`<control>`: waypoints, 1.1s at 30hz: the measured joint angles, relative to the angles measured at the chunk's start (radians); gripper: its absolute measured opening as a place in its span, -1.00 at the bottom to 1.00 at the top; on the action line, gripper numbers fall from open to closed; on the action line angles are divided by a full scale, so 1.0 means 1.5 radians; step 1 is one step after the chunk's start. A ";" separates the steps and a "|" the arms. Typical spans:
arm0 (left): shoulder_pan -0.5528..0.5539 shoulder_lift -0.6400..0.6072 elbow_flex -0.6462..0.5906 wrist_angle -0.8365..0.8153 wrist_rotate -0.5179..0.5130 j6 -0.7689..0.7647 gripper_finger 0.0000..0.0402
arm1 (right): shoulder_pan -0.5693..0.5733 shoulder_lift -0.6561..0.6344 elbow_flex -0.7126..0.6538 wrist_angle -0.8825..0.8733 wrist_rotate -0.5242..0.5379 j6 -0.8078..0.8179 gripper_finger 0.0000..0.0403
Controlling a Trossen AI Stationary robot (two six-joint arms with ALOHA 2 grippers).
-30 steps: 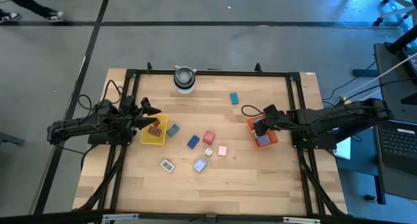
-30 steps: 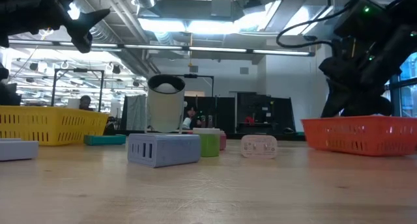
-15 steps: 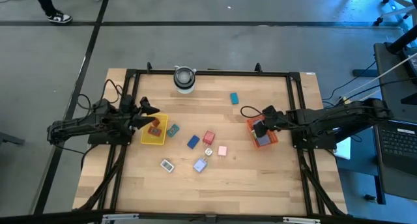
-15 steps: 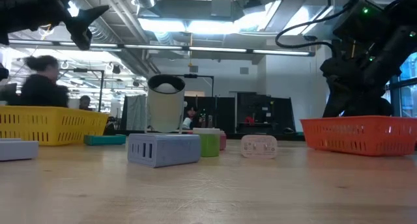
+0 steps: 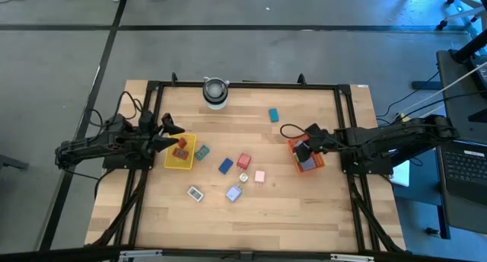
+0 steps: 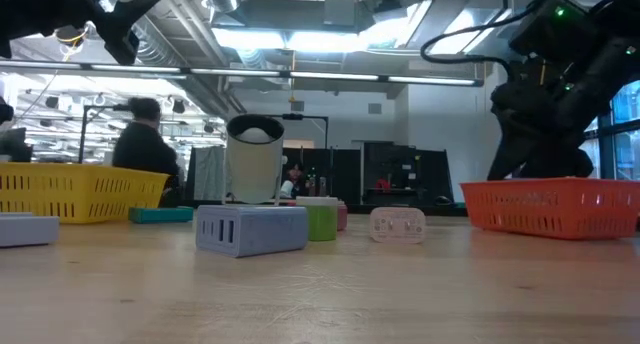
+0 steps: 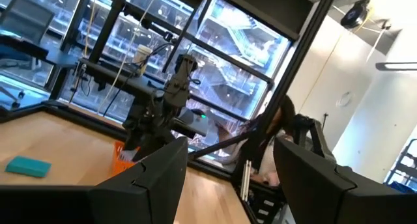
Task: Pick & Place Office items
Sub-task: Put the right light purple charger adapter into the orange basket, then put the blue digital clock into the yellow basket
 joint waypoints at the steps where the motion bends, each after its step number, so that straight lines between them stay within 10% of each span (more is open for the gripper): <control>1: 0.000 0.000 0.000 -0.005 0.000 0.003 0.11 | 0.000 0.000 0.000 0.000 0.000 0.004 0.39; 16: 0.000 0.024 0.000 -0.020 -0.037 -0.034 0.12 | -0.019 0.000 0.029 -0.039 0.014 0.008 0.42; 33: -0.044 0.352 0.094 -0.034 -0.127 -0.067 0.19 | -0.019 0.000 0.114 -0.078 0.109 -0.062 0.35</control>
